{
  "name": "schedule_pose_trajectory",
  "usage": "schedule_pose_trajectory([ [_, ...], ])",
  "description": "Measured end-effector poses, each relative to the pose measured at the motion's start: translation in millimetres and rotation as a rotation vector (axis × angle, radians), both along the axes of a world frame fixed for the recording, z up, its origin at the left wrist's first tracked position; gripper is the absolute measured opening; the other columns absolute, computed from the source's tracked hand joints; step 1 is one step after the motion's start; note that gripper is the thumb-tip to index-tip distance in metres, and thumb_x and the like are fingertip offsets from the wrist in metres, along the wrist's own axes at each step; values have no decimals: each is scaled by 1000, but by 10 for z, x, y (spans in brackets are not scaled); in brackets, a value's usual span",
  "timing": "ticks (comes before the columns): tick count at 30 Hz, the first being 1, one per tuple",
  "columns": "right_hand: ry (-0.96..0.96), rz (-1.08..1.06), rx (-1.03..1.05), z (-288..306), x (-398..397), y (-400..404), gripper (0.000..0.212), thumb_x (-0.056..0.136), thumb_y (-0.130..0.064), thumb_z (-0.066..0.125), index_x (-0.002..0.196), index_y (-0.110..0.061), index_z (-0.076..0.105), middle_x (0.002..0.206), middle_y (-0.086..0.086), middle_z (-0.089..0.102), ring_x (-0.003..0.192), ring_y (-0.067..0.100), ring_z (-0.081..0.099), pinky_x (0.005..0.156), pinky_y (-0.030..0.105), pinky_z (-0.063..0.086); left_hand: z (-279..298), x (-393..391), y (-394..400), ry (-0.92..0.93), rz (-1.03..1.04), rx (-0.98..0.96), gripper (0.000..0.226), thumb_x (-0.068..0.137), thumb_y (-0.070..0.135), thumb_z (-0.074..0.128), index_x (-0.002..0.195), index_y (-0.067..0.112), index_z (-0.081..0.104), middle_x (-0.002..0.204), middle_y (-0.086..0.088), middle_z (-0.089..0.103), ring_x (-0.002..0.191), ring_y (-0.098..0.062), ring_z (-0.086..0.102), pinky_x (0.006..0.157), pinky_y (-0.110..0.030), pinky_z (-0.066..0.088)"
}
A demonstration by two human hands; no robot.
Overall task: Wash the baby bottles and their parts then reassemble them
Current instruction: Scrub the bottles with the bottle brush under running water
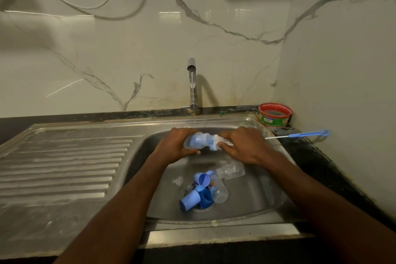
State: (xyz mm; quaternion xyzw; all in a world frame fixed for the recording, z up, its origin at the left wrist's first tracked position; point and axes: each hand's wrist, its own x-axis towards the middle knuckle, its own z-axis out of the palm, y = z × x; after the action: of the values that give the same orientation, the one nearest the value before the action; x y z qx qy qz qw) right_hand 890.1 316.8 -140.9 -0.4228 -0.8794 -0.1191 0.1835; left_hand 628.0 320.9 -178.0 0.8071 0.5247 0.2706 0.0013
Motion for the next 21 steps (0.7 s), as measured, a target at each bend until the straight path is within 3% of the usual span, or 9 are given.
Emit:
schedule_pose_trajectory([
  [3,-1,27,54,-2,-6,-2,30,98,-54,50,112,-32,65,91,-1,71,79,23,65,59,31,35,22,22,34,56,49,21,68,68,50,89,125,24,63,119,1,67,105,-16,60,90,-34,51],
  [6,-17,32,74,-53,-106,-35,32,98,-56,46,112,-32,61,92,-1,71,78,23,65,59,32,39,26,97,60,80,-7,59,70,60,63,83,111,25,56,110,2,58,95,-12,49,82,-35,48],
  [9,-21,-31,94,-78,-153,-77,36,100,-57,42,115,-30,59,96,0,71,82,24,66,61,32,42,-21,142,53,38,-72,10,78,63,64,80,126,27,52,123,2,52,108,-12,46,92,-33,44],
  [14,-13,-231,105,-71,-211,-105,38,102,-55,41,125,-34,61,109,0,72,98,23,68,67,31,34,-36,226,-5,-8,-125,-225,69,83,35,80,141,20,47,133,-5,59,116,-19,58,100,-37,48],
  [18,64,-344,22,-73,-253,-69,40,101,-56,43,126,-33,63,108,3,71,95,24,67,68,31,36,77,192,14,30,-92,-87,63,85,26,78,141,24,51,137,-2,59,123,-18,54,104,-34,44],
  [21,27,-258,31,-75,-269,-87,42,99,-59,43,119,-30,66,101,1,71,89,21,66,65,30,38,105,143,24,100,-75,63,67,69,37,90,125,25,56,125,2,60,111,-15,56,92,-35,51],
])
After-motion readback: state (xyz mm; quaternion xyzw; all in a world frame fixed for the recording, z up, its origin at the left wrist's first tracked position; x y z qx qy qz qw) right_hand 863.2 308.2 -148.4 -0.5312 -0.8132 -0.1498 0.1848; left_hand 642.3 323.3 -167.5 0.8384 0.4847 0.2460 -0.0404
